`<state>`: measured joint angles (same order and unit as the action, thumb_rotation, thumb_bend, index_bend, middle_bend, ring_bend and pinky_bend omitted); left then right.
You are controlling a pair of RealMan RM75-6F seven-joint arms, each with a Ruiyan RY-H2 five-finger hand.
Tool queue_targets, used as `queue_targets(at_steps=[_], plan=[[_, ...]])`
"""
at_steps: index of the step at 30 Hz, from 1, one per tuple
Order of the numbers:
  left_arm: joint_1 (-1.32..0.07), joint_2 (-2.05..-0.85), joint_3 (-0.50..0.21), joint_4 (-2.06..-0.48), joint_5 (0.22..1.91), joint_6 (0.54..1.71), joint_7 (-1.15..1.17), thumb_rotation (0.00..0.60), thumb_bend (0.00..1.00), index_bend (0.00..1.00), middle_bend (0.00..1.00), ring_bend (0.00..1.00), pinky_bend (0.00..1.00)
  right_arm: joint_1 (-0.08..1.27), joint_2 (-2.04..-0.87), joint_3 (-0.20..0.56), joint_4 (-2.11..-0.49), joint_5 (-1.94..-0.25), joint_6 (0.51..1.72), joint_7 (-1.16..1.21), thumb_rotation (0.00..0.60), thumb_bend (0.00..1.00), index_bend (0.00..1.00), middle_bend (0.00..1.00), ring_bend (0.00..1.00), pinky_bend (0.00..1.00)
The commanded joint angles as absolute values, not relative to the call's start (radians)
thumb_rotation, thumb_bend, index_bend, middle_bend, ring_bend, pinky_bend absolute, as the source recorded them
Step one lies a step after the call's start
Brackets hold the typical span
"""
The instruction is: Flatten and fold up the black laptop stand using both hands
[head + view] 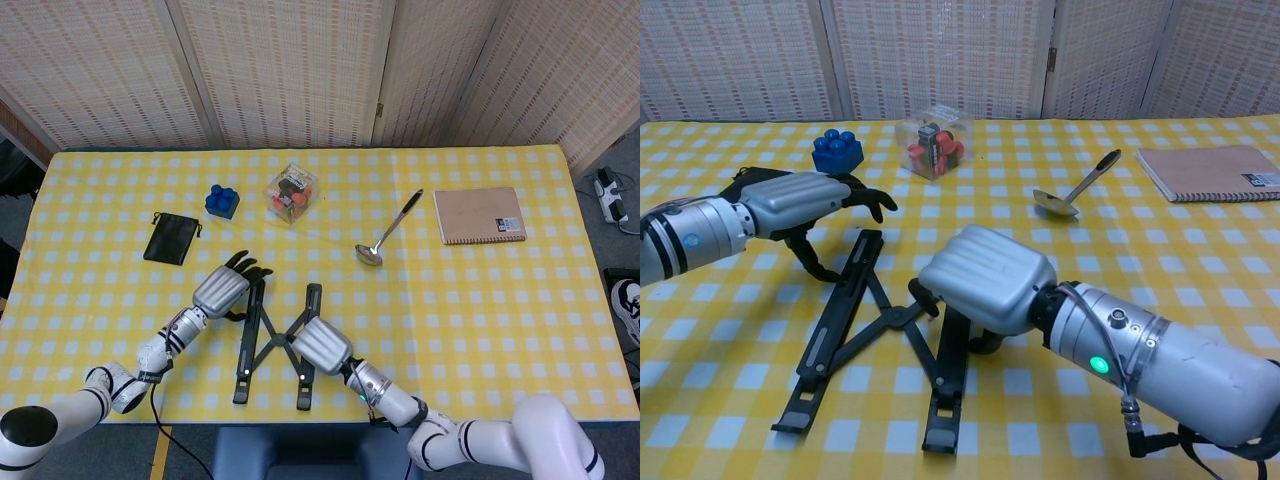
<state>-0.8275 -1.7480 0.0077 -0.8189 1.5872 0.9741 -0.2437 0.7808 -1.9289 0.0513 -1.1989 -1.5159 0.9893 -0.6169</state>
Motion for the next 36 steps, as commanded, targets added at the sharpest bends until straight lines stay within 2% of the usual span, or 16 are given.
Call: queue_targets(at_steps=[1, 11, 21, 23, 26, 29, 31, 32, 34, 36], plan=[[-0.829, -1.746, 0.007, -0.828, 1.586, 0.972, -0.246, 0.6, 0.17, 0.17, 0.28, 0.15, 0.08, 0.786, -1.943, 0.059, -1.188, -1.517, 0.988, -0.614, 0.6, 0.22, 0.49, 0.78, 0.81, 0.75], [-0.837, -1.732, -0.002, -0.885, 1.579, 0.966, -0.264, 0.6, 0.17, 0.16, 0.28, 0.14, 0.08, 0.812, -1.996, 0.091, -1.15, -1.515, 0.977, -0.614, 0.6, 0.22, 0.49, 0.78, 0.81, 0.75], [-0.84, -1.712, -0.011, -0.926, 1.572, 0.967, -0.24, 0.6, 0.17, 0.15, 0.28, 0.13, 0.08, 0.818, -2.004, 0.091, -1.162, -1.518, 0.973, -0.61, 0.6, 0.22, 0.47, 0.78, 0.81, 0.75], [-0.829, -1.696, -0.019, -0.937, 1.558, 0.977, -0.243, 0.6, 0.17, 0.14, 0.28, 0.13, 0.07, 0.817, -1.97, 0.084, -1.21, -1.528, 0.973, -0.59, 0.6, 0.22, 0.41, 0.74, 0.79, 0.75], [-0.809, -1.664, -0.027, -0.962, 1.542, 0.994, -0.257, 0.6, 0.17, 0.14, 0.28, 0.13, 0.06, 0.829, -1.892, 0.083, -1.312, -1.544, 0.957, -0.553, 0.6, 0.22, 0.22, 0.62, 0.69, 0.74], [-0.79, -1.632, -0.031, -0.985, 1.529, 1.009, -0.266, 0.6, 0.17, 0.14, 0.28, 0.12, 0.05, 0.859, -1.806, 0.093, -1.414, -1.535, 0.893, -0.516, 0.6, 0.22, 0.1, 0.48, 0.56, 0.63], [-0.777, -1.613, -0.037, -1.005, 1.518, 1.019, -0.273, 0.6, 0.17, 0.14, 0.28, 0.12, 0.05, 0.892, -1.748, 0.103, -1.47, -1.511, 0.817, -0.506, 0.6, 0.22, 0.03, 0.34, 0.42, 0.45], [-0.772, -1.606, -0.04, -1.015, 1.513, 1.022, -0.278, 0.6, 0.17, 0.14, 0.28, 0.12, 0.05, 0.909, -1.725, 0.107, -1.49, -1.501, 0.78, -0.504, 0.6, 0.22, 0.01, 0.27, 0.35, 0.36], [-0.763, -1.587, -0.042, -1.039, 1.506, 1.025, -0.285, 0.6, 0.17, 0.13, 0.28, 0.12, 0.05, 0.951, -1.679, 0.114, -1.525, -1.472, 0.691, -0.496, 0.6, 0.22, 0.0, 0.2, 0.28, 0.27], [-0.757, -1.574, -0.04, -1.055, 1.504, 1.025, -0.282, 0.6, 0.17, 0.13, 0.28, 0.11, 0.05, 0.983, -1.655, 0.119, -1.539, -1.453, 0.632, -0.494, 0.6, 0.22, 0.0, 0.16, 0.23, 0.24]])
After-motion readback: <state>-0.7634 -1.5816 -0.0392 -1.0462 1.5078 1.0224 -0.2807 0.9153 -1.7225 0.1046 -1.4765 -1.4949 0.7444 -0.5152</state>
